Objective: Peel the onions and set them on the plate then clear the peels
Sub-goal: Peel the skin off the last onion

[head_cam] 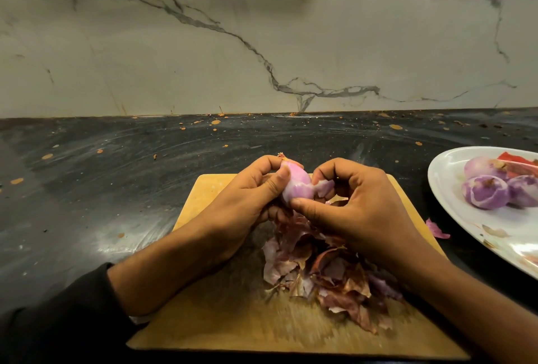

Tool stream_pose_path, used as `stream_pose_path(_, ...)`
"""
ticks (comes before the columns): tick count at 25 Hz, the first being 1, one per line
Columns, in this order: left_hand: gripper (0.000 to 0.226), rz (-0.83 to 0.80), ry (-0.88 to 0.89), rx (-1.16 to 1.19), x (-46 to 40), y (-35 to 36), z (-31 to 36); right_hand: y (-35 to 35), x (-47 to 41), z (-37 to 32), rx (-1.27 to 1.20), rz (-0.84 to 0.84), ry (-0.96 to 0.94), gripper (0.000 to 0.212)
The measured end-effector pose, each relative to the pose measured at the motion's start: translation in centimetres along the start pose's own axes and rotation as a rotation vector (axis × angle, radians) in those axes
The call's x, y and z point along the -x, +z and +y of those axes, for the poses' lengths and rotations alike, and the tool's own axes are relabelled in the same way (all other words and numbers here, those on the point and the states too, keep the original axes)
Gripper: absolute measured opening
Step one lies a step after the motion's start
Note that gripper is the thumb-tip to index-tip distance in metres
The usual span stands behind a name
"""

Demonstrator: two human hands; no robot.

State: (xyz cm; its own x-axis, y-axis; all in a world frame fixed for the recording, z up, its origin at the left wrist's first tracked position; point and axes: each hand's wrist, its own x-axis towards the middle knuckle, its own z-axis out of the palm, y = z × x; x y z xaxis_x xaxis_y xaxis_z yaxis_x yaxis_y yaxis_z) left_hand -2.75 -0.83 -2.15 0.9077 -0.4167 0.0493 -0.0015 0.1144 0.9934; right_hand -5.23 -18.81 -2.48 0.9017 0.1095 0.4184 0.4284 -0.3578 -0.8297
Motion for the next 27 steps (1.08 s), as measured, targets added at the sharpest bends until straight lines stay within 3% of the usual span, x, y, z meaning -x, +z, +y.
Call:
stream_pose_path(9, 0.048, 0.046, 0.008, 0.037, -0.31, -0.05, 0.16, 0.45, 0.05, 0.27, 0.105, 0.057, -0.121, 0.015)
stream_pose_path(12, 0.052, 0.079, -0.004, 0.012, -0.09, 0.03, 0.40, 0.36, 0.07, 0.04, 0.154, 0.061, -0.168, 0.026)
stream_pose_path(14, 0.054, 0.064, -0.010, 0.000, 0.10, 0.13, 0.43, 0.25, 0.01, 0.04, 0.144, 0.073, -0.143, 0.035)
stream_pose_path(16, 0.051, 0.017, -0.012, -0.007, 0.15, -0.01, 0.37, 0.20, -0.14, 0.25, 0.113, 0.065, -0.092, 0.031)
stream_pose_path(21, 0.043, -0.019, -0.040, 0.089, -0.09, -0.24, 0.66, -0.18, -0.34, 0.42, -0.219, 0.045, 0.090, 0.030)
stream_pose_path(27, 0.050, 0.017, -0.060, 0.112, 0.08, 0.24, 0.70, -0.08, -0.37, 0.51, -0.044, 0.055, 0.020, 0.027)
